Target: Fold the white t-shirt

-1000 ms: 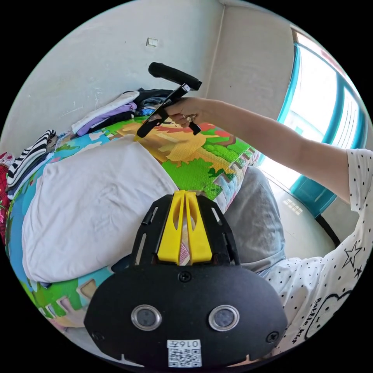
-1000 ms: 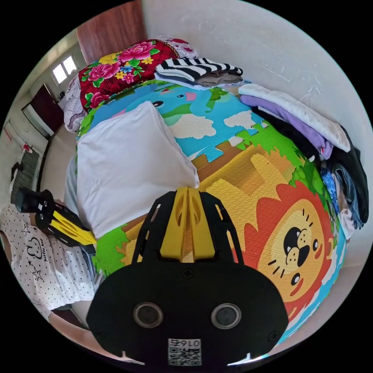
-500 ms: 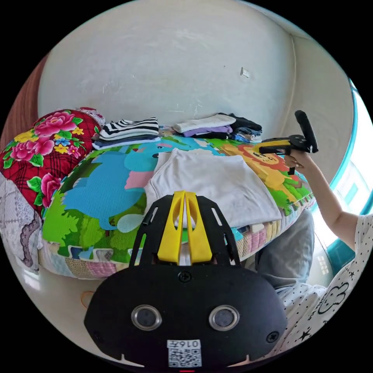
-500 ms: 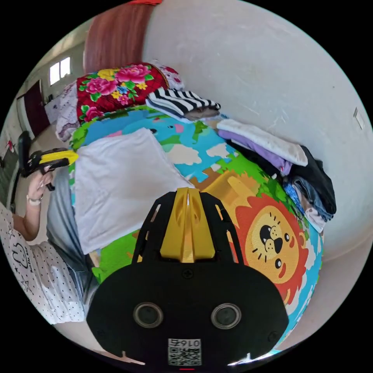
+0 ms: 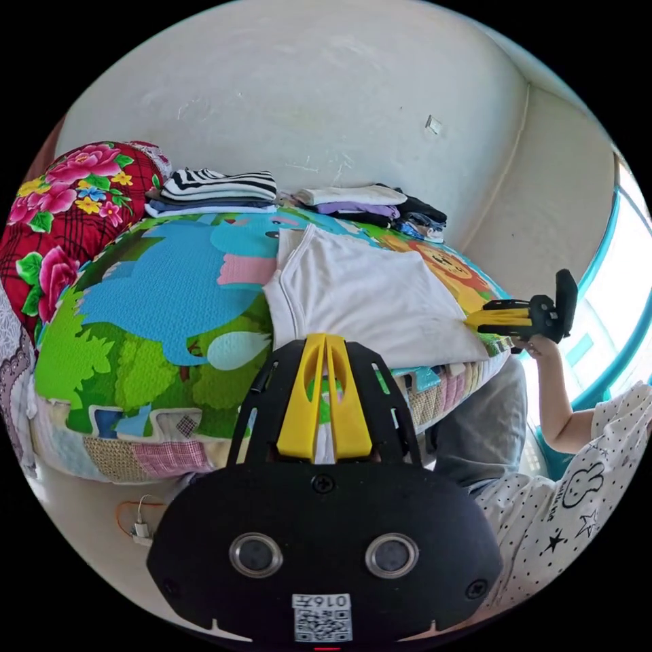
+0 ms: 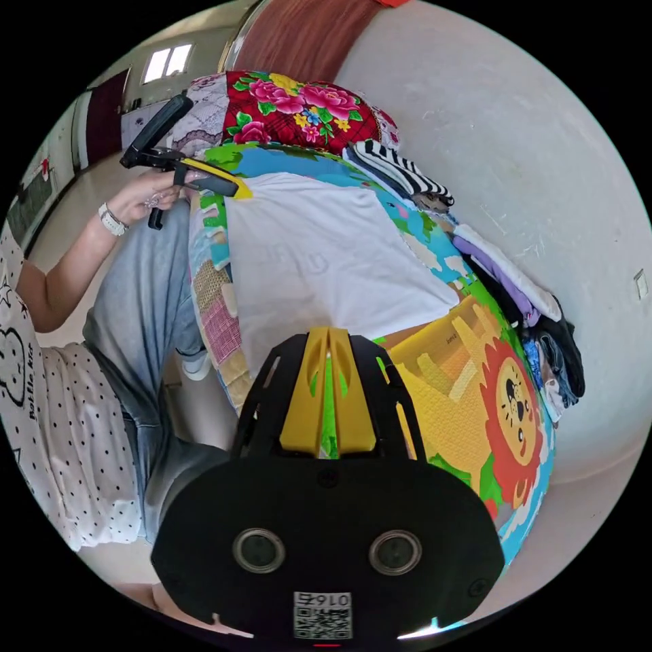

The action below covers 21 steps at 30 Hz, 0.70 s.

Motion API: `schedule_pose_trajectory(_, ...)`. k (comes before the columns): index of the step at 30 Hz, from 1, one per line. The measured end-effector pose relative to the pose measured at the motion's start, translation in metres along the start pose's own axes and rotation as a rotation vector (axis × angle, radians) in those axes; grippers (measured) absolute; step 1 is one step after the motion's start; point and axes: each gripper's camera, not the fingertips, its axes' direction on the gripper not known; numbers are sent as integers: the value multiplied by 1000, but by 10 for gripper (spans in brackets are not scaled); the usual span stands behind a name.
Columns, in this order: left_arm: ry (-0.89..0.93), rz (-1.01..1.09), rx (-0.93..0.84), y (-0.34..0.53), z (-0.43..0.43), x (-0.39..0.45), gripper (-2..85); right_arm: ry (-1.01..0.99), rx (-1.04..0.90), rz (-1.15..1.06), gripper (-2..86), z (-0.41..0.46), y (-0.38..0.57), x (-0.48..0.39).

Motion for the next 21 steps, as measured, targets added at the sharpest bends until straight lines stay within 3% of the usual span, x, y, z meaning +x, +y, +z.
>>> schedule_pose_trajectory(6, -23, 67, 116, 24, -36, 35, -10, 125, 411, 10, 23, -66, 28, -67)
schedule_pose_trajectory(10, -42, 186, 92, 23, -35, 71, -10, 265, 268, -131, 109, -37, 13, -137)
schedule_pose_trajectory(16, -121, 287, 70, 22, -31, 111, -9, 340, 236, -238, 112, -28, 22, -191)
schedule_pose_trajectory(21, -57, 316, 72, 11, -27, 137, -5, 447, 114, -259, 93, -14, 22, -204)
